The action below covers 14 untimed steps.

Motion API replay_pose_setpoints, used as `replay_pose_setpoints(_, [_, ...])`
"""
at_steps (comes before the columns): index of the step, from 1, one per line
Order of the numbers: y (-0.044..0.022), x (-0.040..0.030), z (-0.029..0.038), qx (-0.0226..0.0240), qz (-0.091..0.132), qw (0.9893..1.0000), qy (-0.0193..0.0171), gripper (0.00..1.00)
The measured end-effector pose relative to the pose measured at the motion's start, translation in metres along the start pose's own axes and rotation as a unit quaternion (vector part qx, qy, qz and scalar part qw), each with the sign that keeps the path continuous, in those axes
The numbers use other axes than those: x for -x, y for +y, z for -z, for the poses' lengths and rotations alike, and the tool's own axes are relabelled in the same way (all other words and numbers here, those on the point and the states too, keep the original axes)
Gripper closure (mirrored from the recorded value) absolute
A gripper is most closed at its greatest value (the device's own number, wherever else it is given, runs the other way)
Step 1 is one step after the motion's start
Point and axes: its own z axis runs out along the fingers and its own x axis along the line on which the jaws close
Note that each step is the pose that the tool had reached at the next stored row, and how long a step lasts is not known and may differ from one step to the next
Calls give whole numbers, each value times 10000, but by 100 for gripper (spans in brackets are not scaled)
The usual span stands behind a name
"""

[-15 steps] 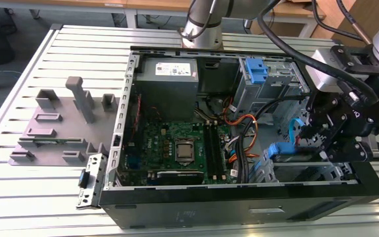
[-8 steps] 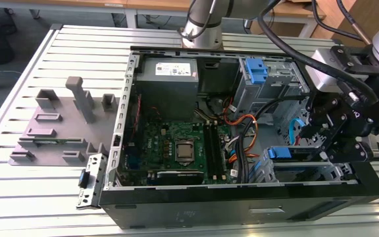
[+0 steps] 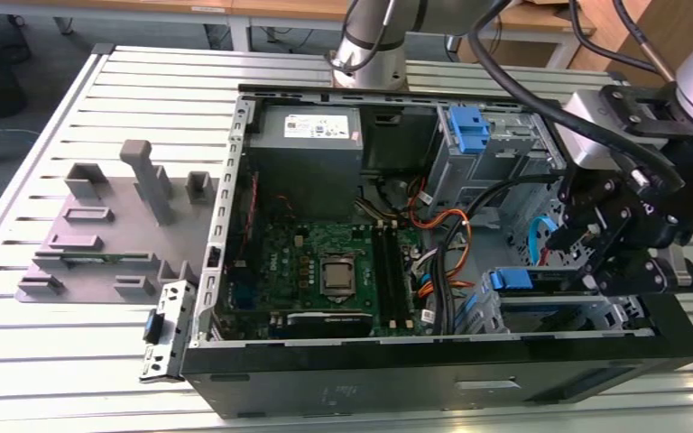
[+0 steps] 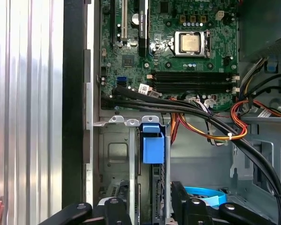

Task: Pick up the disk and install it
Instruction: 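Insert the disk into the insertion slot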

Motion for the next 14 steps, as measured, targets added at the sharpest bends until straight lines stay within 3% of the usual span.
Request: replay_pose_setpoints(14, [7,25,-3,-20,2,10000,-14,52])
